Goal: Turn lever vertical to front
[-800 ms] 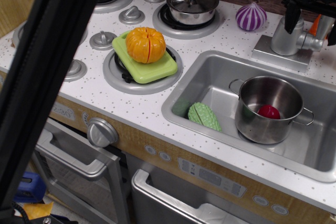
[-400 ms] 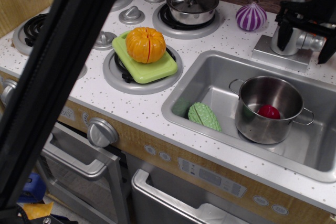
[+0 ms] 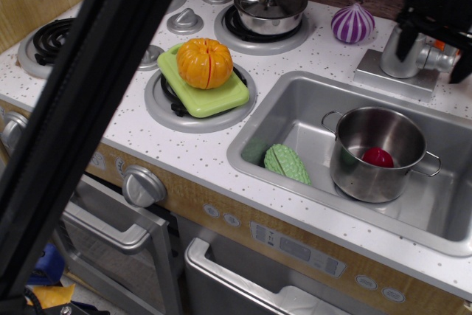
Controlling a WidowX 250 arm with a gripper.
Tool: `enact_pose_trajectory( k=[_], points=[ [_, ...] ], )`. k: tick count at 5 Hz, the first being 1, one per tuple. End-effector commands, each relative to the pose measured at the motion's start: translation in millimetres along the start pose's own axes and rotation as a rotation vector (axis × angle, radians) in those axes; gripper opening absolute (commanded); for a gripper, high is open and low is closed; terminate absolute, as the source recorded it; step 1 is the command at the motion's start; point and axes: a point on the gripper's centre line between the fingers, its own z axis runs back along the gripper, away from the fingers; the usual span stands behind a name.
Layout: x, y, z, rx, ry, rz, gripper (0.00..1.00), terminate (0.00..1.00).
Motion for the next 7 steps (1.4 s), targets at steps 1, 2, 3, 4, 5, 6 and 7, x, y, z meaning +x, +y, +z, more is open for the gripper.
enact_pose_trajectory(
  k=[1, 2, 3, 4, 5, 6, 7],
  points=[
    [30, -6, 38, -0.029, -0.177, 0.040, 1.00, 0.00],
    [38, -7, 37, -0.026, -0.198, 0.038, 1.00, 0.00],
    [49, -2, 35, -0.028, -0.225, 0.032, 1.00, 0.00],
    [61, 4, 31, -0.033, -0.238, 0.019, 1.00, 0.00],
    [70, 7, 27, -0.038, -0.234, -0.003, 1.00, 0.00],
    [75, 11, 26, -0.040, -0.241, -0.011, 1.00, 0.00],
    [76, 11, 24, -0.033, -0.239, 0.011, 0.00, 0.00]
  ],
)
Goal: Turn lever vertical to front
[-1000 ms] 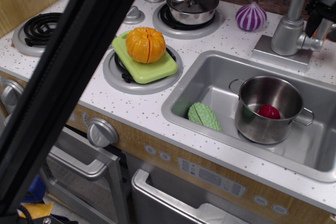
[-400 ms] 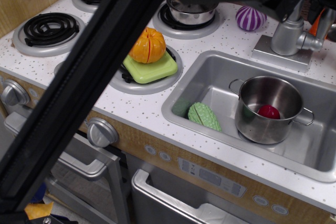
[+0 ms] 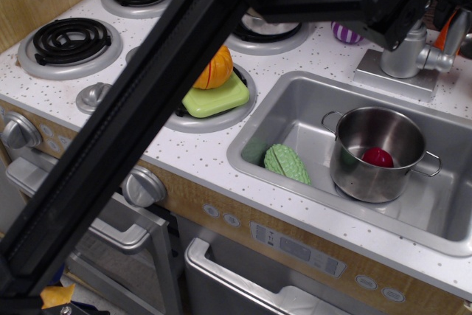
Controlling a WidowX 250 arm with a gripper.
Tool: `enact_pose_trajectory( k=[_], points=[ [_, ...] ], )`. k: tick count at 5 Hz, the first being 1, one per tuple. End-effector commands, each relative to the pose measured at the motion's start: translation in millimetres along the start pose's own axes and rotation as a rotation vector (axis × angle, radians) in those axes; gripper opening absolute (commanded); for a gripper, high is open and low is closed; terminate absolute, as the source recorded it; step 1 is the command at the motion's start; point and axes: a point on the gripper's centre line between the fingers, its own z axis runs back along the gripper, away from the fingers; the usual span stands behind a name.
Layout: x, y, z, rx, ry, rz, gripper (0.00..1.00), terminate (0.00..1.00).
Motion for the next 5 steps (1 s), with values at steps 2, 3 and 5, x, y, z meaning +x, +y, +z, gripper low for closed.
enact_pose_trajectory(
  k=[2, 3, 5],
  points=[
    [-4, -3, 39, 0.008, -0.049, 0.097, 0.00, 0.00],
    [-22, -11, 44, 0.017, -0.037, 0.132, 0.00, 0.00],
    [-45, -8, 35, -0.032, -0.012, 0.174, 0.00, 0.00]
  ],
)
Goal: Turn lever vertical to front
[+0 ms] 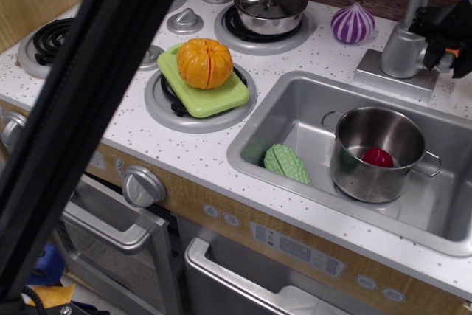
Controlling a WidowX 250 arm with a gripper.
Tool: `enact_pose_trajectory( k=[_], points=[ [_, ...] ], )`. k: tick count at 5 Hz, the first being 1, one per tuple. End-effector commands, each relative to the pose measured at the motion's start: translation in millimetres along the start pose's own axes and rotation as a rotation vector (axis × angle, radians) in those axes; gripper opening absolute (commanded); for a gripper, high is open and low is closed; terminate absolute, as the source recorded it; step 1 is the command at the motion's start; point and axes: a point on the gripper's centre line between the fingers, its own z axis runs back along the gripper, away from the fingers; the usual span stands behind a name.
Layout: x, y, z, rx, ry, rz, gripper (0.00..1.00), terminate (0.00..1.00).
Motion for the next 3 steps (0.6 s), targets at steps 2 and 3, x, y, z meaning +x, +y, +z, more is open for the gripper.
enact_pose_trajectory(
  k=[2, 3],
  points=[
    [8, 6, 20, -0.087, -0.010, 0.042, 0.00, 0.00],
    [9, 6, 14, -0.100, 0.012, 0.011, 0.00, 1.00]
  ],
)
